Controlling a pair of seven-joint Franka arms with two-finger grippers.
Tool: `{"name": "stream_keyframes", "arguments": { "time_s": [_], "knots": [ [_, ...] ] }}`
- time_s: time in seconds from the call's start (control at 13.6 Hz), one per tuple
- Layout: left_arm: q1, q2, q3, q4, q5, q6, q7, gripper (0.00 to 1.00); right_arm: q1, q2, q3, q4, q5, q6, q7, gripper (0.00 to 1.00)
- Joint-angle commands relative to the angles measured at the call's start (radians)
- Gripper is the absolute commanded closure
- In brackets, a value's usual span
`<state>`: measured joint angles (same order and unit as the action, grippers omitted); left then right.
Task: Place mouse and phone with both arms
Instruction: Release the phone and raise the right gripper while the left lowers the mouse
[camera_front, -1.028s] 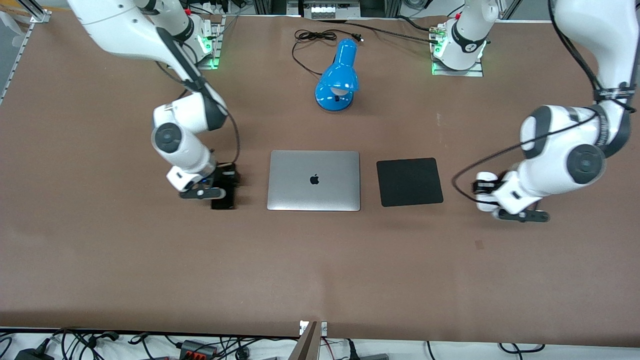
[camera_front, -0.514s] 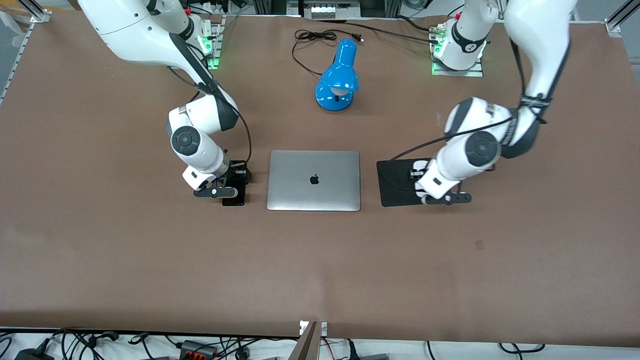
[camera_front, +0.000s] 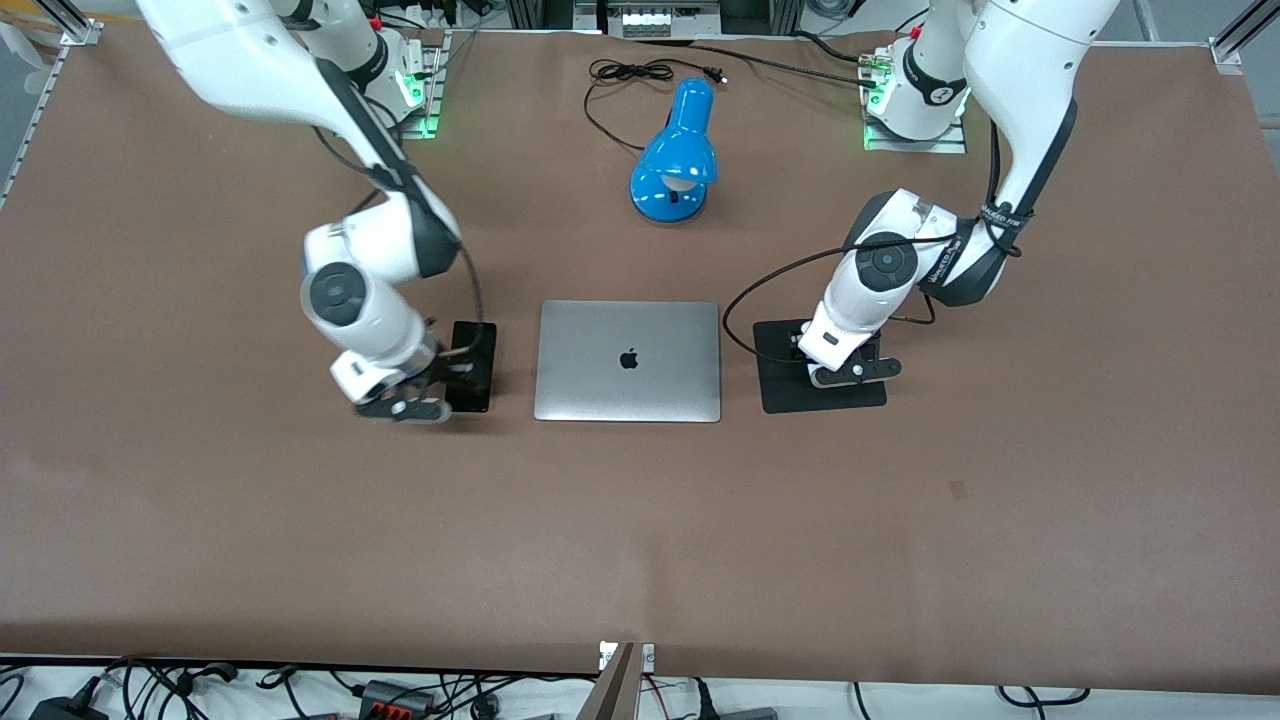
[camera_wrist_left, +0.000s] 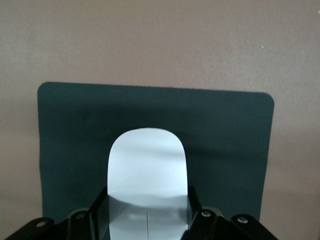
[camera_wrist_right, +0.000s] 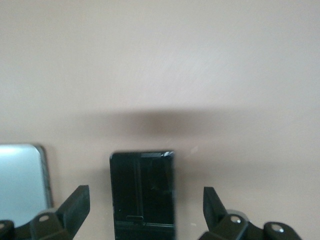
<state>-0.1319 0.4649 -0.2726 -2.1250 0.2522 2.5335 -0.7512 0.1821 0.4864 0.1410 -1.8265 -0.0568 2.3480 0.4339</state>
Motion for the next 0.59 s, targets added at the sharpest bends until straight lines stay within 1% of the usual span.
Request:
{"name": "stream_keyframes", "arguments": {
  "time_s": [0.0,0.07,0.15,0.22,0.29,0.44,0.51],
  "knots": [
    [0.002,0.012,0.001,-0.006,0.065,0.028,-0.051,0.6,-0.105,-0.058,0.009,0.201,0.0,-0.314,-0.006,0.0],
    [0.005,0.017,0.001,-0.006,0.065,0.03,-0.051,0.57,-0.137,-0.072,0.009,0.246,-0.002,-0.4,-0.004,0.0],
    [0.005,0.02,0.003,-0.006,0.065,0.031,-0.051,0.38,-0.165,-0.098,0.009,0.263,-0.002,-0.456,-0.021,0.0],
    [0.005,0.017,0.003,-0.004,0.065,0.03,-0.053,0.06,-0.2,-0.151,0.009,0.262,0.003,-0.498,-0.088,0.0],
    [0.008,0.012,0.003,-0.001,0.065,0.028,-0.053,0.0,-0.237,-0.19,0.009,0.262,0.009,-0.534,-0.16,0.0],
    [0.008,-0.017,0.003,0.007,0.065,0.014,-0.05,0.0,-0.288,-0.265,0.006,0.272,0.011,-0.632,-0.205,0.0],
    [0.005,-0.044,0.004,0.016,0.065,-0.025,-0.043,0.0,-0.315,-0.285,0.003,0.3,0.009,-0.703,-0.213,0.0]
  ]
}}
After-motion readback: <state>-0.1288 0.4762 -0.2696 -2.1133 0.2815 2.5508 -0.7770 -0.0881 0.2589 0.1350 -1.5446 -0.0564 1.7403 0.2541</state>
